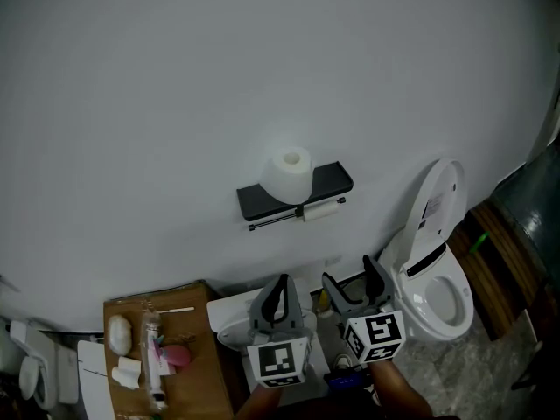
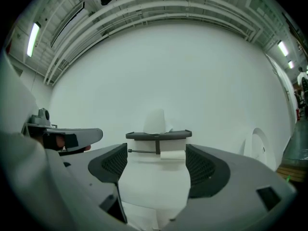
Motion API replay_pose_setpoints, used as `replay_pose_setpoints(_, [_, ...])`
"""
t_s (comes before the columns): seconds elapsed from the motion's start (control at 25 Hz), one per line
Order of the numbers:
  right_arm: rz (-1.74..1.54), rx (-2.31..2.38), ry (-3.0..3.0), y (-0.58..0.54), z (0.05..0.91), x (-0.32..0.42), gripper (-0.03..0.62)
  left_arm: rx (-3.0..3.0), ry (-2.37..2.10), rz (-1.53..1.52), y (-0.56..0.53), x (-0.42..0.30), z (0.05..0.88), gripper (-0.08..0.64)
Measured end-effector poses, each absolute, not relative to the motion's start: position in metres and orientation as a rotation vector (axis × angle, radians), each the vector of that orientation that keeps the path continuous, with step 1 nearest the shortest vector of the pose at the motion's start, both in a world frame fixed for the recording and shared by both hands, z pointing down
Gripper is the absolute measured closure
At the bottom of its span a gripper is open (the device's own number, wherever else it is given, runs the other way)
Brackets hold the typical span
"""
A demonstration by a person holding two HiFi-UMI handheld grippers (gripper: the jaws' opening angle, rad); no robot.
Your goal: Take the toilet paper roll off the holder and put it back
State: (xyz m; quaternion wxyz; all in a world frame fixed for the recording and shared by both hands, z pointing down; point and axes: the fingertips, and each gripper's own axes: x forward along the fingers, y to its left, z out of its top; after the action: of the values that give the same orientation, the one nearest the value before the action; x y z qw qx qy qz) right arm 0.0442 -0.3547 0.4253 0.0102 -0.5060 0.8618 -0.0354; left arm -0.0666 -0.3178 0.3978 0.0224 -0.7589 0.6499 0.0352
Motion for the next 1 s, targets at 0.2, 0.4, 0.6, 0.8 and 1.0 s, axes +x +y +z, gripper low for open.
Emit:
replay_pose_setpoints(0.2, [-0.089,-1.581,2.690,-0.349,0.424,0.044,0.279,-2.349,2.010,0.095,-0.316,-0.068,0.400,0.549])
replay_pose_setpoints(0.4, [-0.058,-1.641,2.658,-0.347,0.421,0.051,0.541,-2.359,2.004,0.131,-0.316,-0.065,0.396,0.549])
replay_pose_setpoints(0.6, [-0.062,-1.655,2.643,-0.342,0.422,0.051,0.565,-2.366,1.999,0.127,-0.312,-0.063,0.399,0.549])
replay_pose_setpoints(0.8, [-0.055,-1.640,2.665,-0.343,0.421,0.045,0.568,-2.375,1.995,0.161,-0.313,-0.060,0.396,0.549])
replay_pose_setpoints(1.0, [-0.056,-1.639,2.670,-0.344,0.420,0.044,0.568,-2.370,2.005,0.138,-0.313,-0.063,0.400,0.549])
